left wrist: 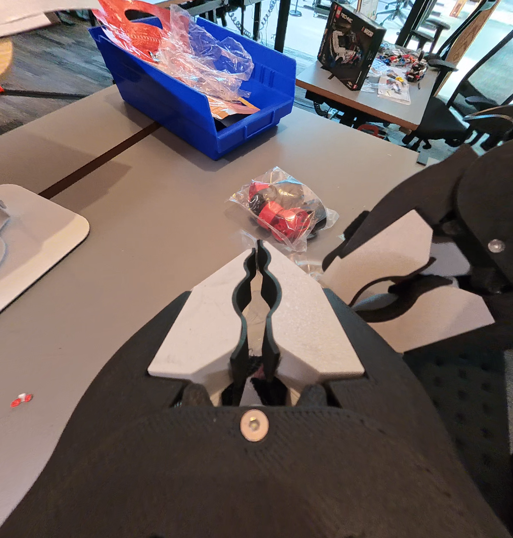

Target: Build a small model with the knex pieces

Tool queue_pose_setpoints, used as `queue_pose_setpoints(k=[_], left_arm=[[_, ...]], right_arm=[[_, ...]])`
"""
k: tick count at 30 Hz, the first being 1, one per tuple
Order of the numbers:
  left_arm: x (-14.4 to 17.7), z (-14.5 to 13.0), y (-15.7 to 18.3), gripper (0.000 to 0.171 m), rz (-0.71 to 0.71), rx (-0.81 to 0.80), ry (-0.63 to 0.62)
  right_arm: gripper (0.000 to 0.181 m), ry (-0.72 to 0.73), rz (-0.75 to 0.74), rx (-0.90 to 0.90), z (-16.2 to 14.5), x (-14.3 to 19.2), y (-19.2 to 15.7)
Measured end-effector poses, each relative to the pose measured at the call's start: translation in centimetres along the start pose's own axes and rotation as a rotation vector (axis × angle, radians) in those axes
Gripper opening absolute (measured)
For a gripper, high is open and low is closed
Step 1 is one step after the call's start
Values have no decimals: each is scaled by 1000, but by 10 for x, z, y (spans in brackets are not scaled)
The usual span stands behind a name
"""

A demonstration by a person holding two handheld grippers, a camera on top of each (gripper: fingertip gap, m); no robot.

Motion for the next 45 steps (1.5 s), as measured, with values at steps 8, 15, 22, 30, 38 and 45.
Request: queue_pose_setpoints(k=[8, 15, 22, 30, 38, 45], left_arm=[[-28, -24, -9, 0, 8, 55, -55], [-36, -31, -11, 0, -22, 57, -69], [-7, -21, -7, 0, -174, 96, -37], [8, -34, -16, 0, -236, 232, -5], [23, -38, 0, 0, -256, 201, 34], [32, -33, 13, 0, -282, 168, 69]], right_arm=[[3, -123, 4, 25, -12, -27, -12], [0, -97, 56, -55, -19, -35, -12], [15, 67, 159, -305, -23, -7, -2], [16, 151, 208, -373, -27, 25, 4], [35, 174, 150, -593, -30, 24, 18], [0, 140, 106, -567, -25, 9, 11]])
Point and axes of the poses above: each gripper's, where its closed fingertips meet, x back along the fingers, z out of its top, y = z × x across the jaws, the point moved 3 cm from there along x, back along the fingers, and after that the axes turned 13 degrees about -y, right-handed, at the moved point
